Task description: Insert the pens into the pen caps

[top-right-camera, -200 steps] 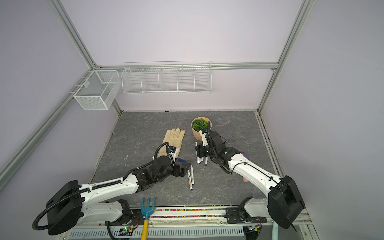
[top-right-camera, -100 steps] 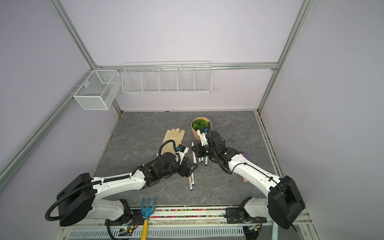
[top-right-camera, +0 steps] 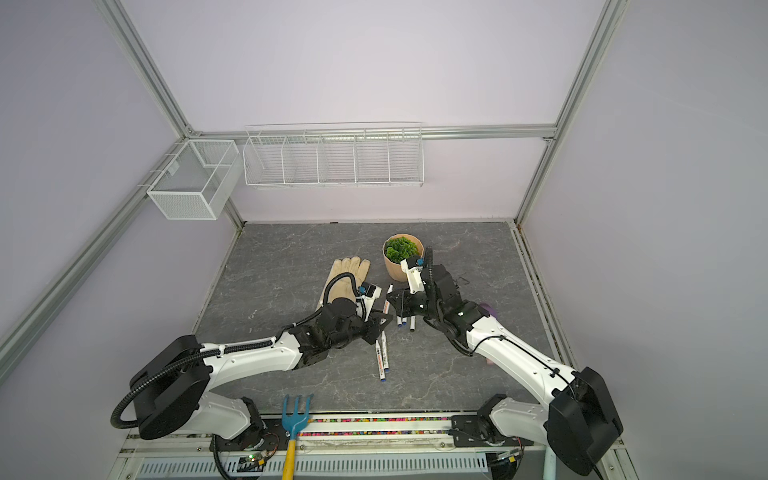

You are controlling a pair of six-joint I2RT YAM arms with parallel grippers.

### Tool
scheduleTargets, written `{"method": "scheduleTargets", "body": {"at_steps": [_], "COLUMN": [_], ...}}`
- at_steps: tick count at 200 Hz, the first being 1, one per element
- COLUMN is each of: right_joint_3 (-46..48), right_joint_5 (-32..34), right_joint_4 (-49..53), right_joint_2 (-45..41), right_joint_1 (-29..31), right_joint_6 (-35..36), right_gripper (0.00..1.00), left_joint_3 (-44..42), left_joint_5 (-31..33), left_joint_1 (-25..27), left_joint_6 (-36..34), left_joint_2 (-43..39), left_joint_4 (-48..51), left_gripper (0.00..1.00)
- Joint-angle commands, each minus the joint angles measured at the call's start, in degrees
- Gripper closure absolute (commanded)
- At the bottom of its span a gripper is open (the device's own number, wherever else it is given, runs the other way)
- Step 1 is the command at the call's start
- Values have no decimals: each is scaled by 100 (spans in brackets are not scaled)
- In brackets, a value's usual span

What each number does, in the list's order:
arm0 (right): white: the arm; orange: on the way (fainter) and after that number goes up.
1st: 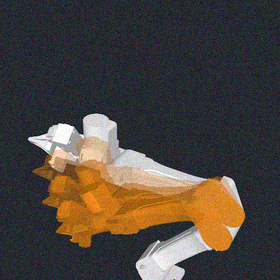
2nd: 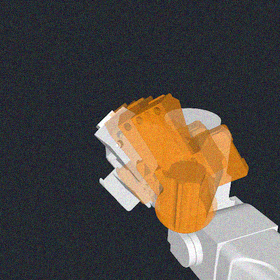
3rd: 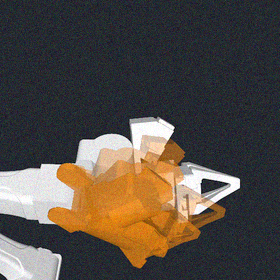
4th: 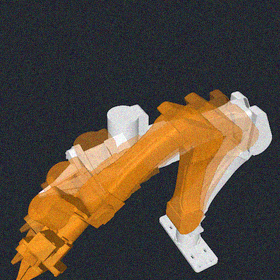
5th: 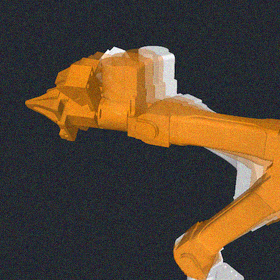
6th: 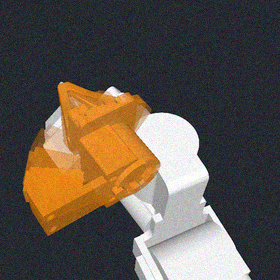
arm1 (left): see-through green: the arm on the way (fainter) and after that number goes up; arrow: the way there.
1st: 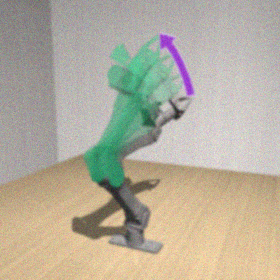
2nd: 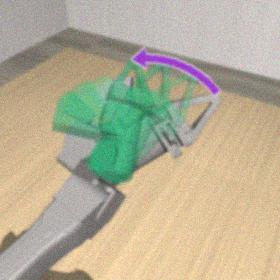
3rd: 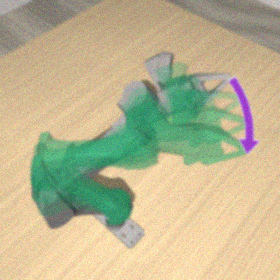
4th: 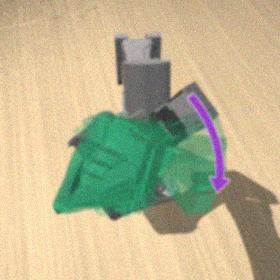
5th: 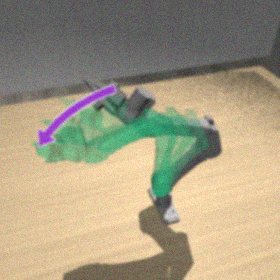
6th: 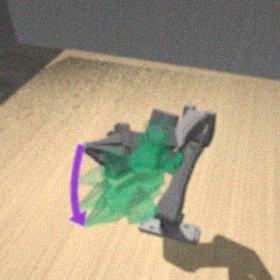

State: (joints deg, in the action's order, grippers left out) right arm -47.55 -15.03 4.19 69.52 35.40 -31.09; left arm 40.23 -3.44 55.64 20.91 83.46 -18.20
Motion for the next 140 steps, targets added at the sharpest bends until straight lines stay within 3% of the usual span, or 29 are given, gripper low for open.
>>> {"method": "scheduleTargets", "body": {"at_steps": [1, 12, 48, 56, 72, 85, 109, 140], "right_joint_3": [140, 123, 60, 14, -204, -382, -668, -1274], "right_joint_5": [-181, -192, -183, -188, -178, -97, 96, 349], "right_joint_4": [-151, -98, 176, 290, 710, 976, 1267, 1783], "right_joint_2": [-96, -70, 74, 141, 404, 654, 1077, 1870], "right_joint_1": [-55, -55, -46, -34, 43, 159, 434, 789], "right_joint_6": [-121, -76, 137, 242, 510, 713, 1024, 1313], "right_gripper": [94, 93, 92, 88, 69, 62, 58, 58], "left_joint_3": [-45, -54, -291, -382, -559, -702, -902, -1115], "left_joint_5": [107, 134, 754, 1037, 1797, 2600, 3579, 3898], "left_joint_1": [-37, -44, -52, -47, -62, -71, -171, -259], "left_joint_6": [27, 28, 234, 287, 461, 733, 1265, 1584], "left_joint_2": [-144, -215, -614, -716, -918, -1078, -1394, -1784], "left_joint_4": [21, 73, 270, 310, 533, 832, 1529, 2078], "left_gripper": [92, 100, 100, 100, 100, 100, 100, 100]}}
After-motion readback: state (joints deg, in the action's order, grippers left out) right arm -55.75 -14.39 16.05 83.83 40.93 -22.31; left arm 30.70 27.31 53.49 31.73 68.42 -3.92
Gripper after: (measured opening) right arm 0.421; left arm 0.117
